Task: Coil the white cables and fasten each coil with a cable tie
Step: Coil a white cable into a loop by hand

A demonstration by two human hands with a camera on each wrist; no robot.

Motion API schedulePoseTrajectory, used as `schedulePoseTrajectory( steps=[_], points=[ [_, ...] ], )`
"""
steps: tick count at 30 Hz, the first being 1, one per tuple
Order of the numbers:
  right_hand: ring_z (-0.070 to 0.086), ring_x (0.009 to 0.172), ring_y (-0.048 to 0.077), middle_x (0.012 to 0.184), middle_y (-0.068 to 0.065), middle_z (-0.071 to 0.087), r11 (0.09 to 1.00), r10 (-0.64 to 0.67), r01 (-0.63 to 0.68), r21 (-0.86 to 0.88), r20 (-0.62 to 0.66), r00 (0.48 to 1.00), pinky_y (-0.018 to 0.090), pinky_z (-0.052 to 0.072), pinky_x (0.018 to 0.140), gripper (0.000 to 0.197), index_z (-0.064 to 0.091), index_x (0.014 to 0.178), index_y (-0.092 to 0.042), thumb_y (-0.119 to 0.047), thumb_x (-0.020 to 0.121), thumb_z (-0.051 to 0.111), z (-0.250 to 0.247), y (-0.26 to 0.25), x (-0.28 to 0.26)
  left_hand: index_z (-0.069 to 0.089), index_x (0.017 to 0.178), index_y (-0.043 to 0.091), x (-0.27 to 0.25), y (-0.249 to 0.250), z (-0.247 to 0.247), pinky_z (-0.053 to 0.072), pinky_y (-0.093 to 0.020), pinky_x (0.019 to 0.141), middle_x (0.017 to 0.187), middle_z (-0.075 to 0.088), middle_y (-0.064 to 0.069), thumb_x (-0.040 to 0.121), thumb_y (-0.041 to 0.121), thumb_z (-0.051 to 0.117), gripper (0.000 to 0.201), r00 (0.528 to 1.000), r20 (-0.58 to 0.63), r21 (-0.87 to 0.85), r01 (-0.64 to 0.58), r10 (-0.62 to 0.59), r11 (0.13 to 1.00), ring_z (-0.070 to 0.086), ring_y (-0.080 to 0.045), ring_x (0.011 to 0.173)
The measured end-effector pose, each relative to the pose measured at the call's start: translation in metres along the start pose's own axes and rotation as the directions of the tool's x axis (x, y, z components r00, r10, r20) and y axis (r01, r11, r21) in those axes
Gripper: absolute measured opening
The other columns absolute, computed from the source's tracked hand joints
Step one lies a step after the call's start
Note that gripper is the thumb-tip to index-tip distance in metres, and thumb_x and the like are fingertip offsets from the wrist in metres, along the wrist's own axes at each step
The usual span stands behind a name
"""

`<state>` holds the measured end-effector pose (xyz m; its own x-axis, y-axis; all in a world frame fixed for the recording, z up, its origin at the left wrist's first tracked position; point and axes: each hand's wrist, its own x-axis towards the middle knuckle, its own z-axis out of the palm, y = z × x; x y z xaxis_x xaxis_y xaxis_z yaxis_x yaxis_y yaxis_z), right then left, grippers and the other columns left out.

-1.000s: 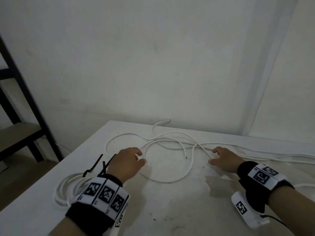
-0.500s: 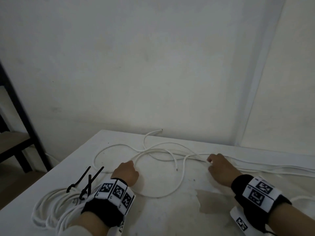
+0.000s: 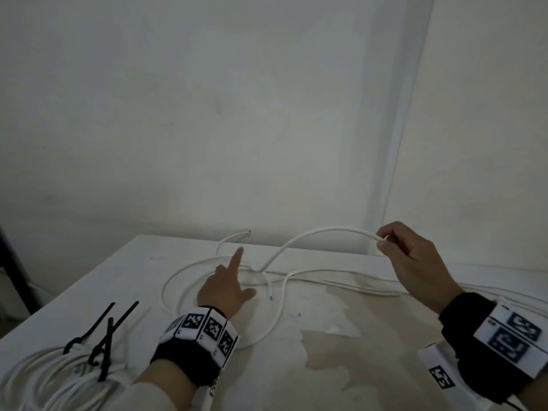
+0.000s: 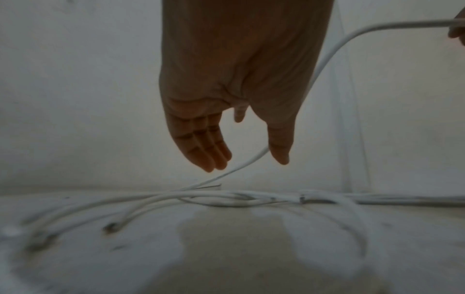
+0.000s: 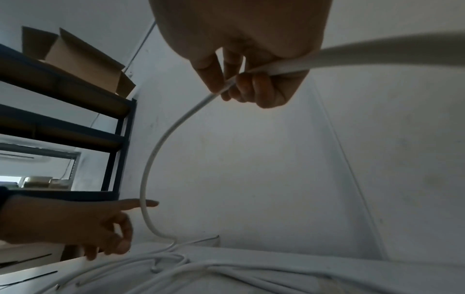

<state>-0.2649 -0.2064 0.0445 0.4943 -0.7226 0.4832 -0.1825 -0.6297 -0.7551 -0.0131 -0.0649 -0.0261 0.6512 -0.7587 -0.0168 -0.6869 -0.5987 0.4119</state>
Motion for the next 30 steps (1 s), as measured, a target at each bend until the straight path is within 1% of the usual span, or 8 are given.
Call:
schedulePoseTrajectory(
  steps=[3, 6, 12, 16, 19, 25, 27, 30],
  points=[
    [0.032, 0.046, 0.008, 0.059, 0.008, 0.038, 0.997, -0.036, 0.038, 0.065, -0.025, 0.999, 0.013, 0.026, 0.043, 0.018, 0.053, 0.076, -0.014, -0.002, 0.090, 0.050, -0.011, -0.003, -0.005, 0.025, 0.144, 0.037, 0.002, 0.030, 0.007, 0.043, -0.032, 0.090, 0.118, 0.047, -0.010, 0.089, 0.047, 0.052, 0.062, 0.990, -0.008, -0.074, -0.141, 0.141, 0.987, 0.054, -0.025, 0.110],
    [0.032, 0.050, 0.009, 0.060, 0.007, 0.038, 0.995, -0.035, 0.045, 0.093, -0.107, 0.994, 0.013, 0.026, 0.044, 0.019, 0.053, 0.075, -0.015, -0.002, 0.090, 0.050, -0.025, 0.001, -0.002, 0.058, 0.113, 0.020, -0.001, 0.050, 0.012, 0.042, -0.029, 0.078, 0.099, 0.046, -0.006, 0.096, 0.040, 0.039, 0.033, 0.976, -0.065, -0.071, -0.215, 0.210, 0.974, 0.057, -0.026, 0.096],
    [0.040, 0.048, 0.002, 0.052, -0.017, 0.051, 0.991, -0.084, 0.113, 0.068, -0.333, 0.939, 0.011, 0.029, 0.046, 0.032, 0.050, 0.069, -0.027, -0.003, 0.091, 0.049, -0.062, 0.007, 0.003, 0.055, 0.104, 0.007, 0.005, 0.044, 0.002, 0.038, -0.033, 0.066, 0.082, 0.049, -0.008, 0.099, 0.028, 0.034, 0.030, 0.939, -0.251, -0.039, -0.254, 0.236, 0.967, 0.055, -0.031, 0.080],
    [0.038, 0.042, 0.002, 0.049, -0.016, 0.051, 0.988, -0.061, 0.117, 0.102, -0.434, 0.899, 0.009, 0.027, 0.041, 0.032, 0.056, 0.066, -0.036, -0.013, 0.087, 0.049, -0.086, 0.014, -0.005, 0.057, 0.098, 0.003, 0.008, 0.026, -0.007, 0.044, -0.039, 0.069, 0.076, 0.060, -0.021, 0.097, 0.020, 0.040, 0.025, 0.918, -0.351, -0.114, -0.239, 0.186, 0.964, 0.061, -0.037, 0.080],
    [0.039, 0.043, 0.002, 0.049, -0.011, 0.051, 0.998, -0.043, 0.055, 0.012, -0.478, 0.878, 0.010, 0.028, 0.041, 0.030, 0.054, 0.068, -0.027, -0.007, 0.089, 0.049, -0.103, 0.022, -0.010, 0.059, 0.101, 0.001, 0.015, 0.014, -0.013, 0.045, -0.040, 0.071, 0.081, 0.064, -0.026, 0.096, 0.018, 0.044, 0.023, 0.911, -0.387, -0.137, -0.206, 0.139, 0.969, 0.061, -0.039, 0.081],
    [0.051, 0.070, 0.031, 0.076, 0.014, 0.059, 0.819, 0.264, -0.310, -0.483, -0.162, 0.951, 0.034, 0.034, 0.063, 0.008, 0.053, 0.089, -0.012, -0.012, 0.092, 0.045, -0.099, 0.049, -0.018, 0.062, 0.104, -0.001, 0.017, 0.022, -0.028, 0.043, -0.042, 0.067, 0.086, 0.062, -0.027, 0.096, 0.016, 0.045, 0.025, 0.851, -0.495, 0.001, -0.203, 0.177, 0.979, 0.058, -0.040, 0.082],
    [0.053, 0.087, 0.031, 0.102, 0.015, 0.059, 0.724, 0.395, -0.349, -0.595, -0.057, 0.917, 0.031, 0.034, 0.070, 0.023, 0.051, 0.113, -0.013, -0.012, 0.093, 0.039, -0.088, 0.057, -0.018, 0.065, 0.102, 0.000, 0.012, 0.028, -0.033, 0.040, -0.041, 0.064, 0.090, 0.055, -0.027, 0.094, 0.015, 0.049, 0.023, 0.817, -0.540, 0.080, -0.188, 0.201, 0.979, 0.052, -0.039, 0.086],
    [0.043, 0.121, 0.028, 0.143, 0.012, 0.033, 0.675, 0.403, -0.263, -0.689, 0.046, 0.914, 0.035, 0.035, 0.094, 0.060, 0.011, 0.146, -0.016, -0.021, 0.094, 0.040, -0.066, 0.056, -0.019, 0.065, 0.090, 0.000, 0.004, 0.037, -0.041, 0.044, -0.044, 0.060, 0.097, 0.055, -0.029, 0.089, 0.004, 0.056, 0.010, 0.782, -0.555, 0.158, -0.236, 0.284, 0.959, 0.053, -0.043, 0.087]
  ],
)
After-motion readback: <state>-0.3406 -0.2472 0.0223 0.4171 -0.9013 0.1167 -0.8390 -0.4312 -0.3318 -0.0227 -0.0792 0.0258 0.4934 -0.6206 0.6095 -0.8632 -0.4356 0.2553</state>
